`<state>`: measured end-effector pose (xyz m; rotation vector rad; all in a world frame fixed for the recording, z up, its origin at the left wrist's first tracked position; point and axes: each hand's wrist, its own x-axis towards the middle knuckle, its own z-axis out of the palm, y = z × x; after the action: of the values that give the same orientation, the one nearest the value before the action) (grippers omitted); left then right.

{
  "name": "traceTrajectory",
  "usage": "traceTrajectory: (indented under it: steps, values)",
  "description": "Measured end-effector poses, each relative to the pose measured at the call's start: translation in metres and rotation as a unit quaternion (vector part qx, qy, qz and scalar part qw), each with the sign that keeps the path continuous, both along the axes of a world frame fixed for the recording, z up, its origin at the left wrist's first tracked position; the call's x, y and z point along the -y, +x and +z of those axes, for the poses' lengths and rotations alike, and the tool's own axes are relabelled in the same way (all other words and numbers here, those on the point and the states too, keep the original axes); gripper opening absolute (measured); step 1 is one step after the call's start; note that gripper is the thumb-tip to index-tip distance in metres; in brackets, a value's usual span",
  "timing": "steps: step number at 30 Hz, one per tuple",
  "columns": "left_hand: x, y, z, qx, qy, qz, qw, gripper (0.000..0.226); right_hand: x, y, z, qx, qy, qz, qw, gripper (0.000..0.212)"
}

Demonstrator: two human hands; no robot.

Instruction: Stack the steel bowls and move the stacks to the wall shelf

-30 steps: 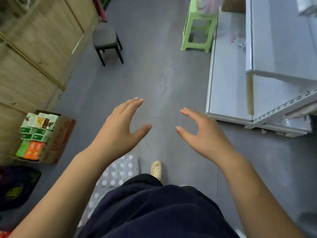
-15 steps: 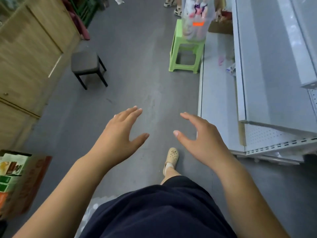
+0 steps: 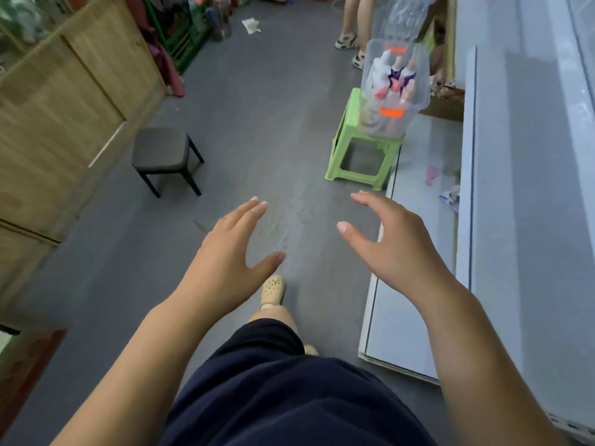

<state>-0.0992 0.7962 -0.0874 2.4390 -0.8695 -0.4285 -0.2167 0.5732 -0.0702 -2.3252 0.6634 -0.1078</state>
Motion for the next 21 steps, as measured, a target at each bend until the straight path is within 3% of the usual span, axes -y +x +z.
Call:
traceTrajectory:
  steps: [5, 13, 21]
  values:
    - [0.066, 0.085, 0.000, 0.006, -0.014, -0.049, 0.999, 0.081, 0.051, 0.057, -0.008, -0.006, -0.007, -0.047, 0.999, 0.054]
    - [0.195, 0.229, 0.028, 0.050, -0.003, -0.226, 0.973, 0.076, 0.118, 0.132, 0.009, 0.017, -0.011, -0.210, 0.978, 0.051]
    - [0.317, 0.270, 0.049, 0.061, -0.038, -0.362, 0.929, 0.073, 0.162, 0.136, 0.036, 0.051, 0.002, -0.340, 0.939, 0.050]
